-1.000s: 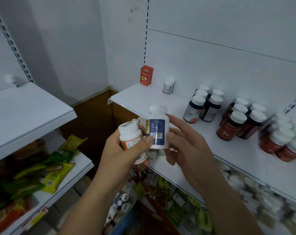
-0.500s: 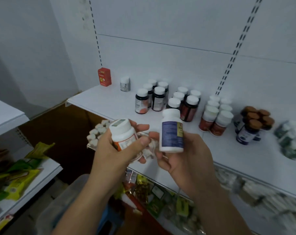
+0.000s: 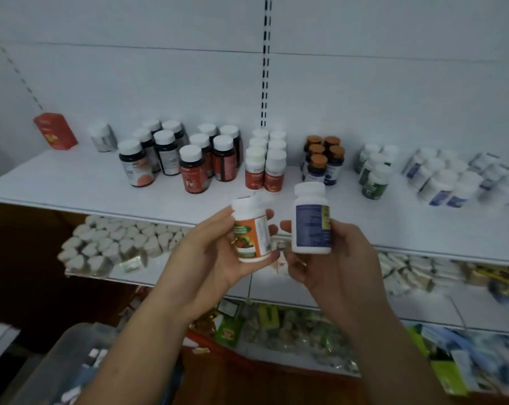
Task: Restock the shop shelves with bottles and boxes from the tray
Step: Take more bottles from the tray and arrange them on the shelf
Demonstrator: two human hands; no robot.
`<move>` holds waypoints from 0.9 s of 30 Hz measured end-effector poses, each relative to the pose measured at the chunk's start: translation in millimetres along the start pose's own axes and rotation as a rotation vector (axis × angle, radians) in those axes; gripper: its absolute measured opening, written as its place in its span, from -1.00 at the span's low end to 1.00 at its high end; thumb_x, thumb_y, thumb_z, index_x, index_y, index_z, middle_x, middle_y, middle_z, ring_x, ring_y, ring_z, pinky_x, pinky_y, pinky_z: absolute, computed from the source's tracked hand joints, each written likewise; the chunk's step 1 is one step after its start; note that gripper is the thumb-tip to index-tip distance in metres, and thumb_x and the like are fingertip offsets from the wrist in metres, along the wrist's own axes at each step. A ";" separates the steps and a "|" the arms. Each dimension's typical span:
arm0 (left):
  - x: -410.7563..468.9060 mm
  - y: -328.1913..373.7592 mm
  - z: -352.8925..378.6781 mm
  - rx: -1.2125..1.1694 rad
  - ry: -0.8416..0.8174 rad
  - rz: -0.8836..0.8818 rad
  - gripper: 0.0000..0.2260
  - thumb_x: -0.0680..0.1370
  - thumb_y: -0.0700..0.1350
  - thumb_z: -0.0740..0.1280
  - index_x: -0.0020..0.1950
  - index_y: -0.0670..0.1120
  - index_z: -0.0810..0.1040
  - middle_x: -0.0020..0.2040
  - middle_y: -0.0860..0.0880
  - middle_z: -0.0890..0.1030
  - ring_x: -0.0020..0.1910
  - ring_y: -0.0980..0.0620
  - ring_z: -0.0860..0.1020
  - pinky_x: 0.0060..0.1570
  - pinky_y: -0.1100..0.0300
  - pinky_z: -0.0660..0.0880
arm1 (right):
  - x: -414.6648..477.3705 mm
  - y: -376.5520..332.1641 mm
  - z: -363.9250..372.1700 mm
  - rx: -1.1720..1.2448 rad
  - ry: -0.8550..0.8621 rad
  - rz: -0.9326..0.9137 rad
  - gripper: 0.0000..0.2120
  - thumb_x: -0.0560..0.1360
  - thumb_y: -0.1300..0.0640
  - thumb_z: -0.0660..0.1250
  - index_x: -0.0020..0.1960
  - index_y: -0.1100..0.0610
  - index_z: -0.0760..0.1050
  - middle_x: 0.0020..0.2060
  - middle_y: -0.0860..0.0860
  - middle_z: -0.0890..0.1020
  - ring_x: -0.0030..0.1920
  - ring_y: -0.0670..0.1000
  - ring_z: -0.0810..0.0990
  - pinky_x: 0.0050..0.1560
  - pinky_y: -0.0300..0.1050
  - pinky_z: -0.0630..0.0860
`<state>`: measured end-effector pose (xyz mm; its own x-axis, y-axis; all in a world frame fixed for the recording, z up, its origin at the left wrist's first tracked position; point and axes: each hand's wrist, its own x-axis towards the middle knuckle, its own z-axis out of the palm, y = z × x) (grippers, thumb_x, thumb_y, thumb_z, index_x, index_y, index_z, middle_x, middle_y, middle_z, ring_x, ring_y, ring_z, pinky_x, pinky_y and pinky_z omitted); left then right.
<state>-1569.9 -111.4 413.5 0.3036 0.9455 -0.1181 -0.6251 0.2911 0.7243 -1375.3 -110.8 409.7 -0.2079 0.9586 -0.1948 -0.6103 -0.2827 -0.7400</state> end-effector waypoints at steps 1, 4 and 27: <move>6.4 -3.1 2.0 0.021 -0.024 -0.008 -0.59 0.68 -0.15 0.23 0.51 -0.26 0.44 0.44 -0.34 0.52 0.48 -0.40 0.43 0.38 -0.34 0.45 | -2.5 -2.0 -4.2 0.002 0.028 -0.021 -0.59 0.59 -0.04 0.17 0.19 0.22 0.61 0.02 0.22 0.65 -0.27 0.11 0.55 -0.19 0.00 0.31; 22.6 -10.6 9.1 0.022 -0.081 -0.063 -0.51 0.60 -0.12 0.33 0.51 -0.25 0.41 0.41 -0.32 0.55 0.44 -0.38 0.49 0.31 -0.28 0.53 | -11.6 -6.2 -13.7 0.024 0.094 -0.086 -0.60 0.60 -0.04 0.18 0.18 0.22 0.60 -0.01 0.24 0.61 -0.24 0.12 0.56 -0.17 0.02 0.33; 72.1 -63.3 73.3 0.105 -0.320 -0.295 -0.51 0.54 -0.08 0.34 0.44 -0.23 0.49 0.27 -0.20 0.68 0.20 -0.21 0.69 0.04 -0.10 0.69 | -85.5 -17.3 -39.6 -0.013 0.428 -0.425 -0.62 0.65 -0.08 0.17 0.28 0.17 0.50 -0.04 0.16 0.61 -0.24 0.08 0.52 -0.38 -0.14 0.41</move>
<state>-1455.8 -72.4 409.0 0.6756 0.7265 -0.1256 -0.4068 0.5094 0.7583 -1316.7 -186.6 413.6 0.3801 0.9171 -0.1201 -0.5628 0.1263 -0.8169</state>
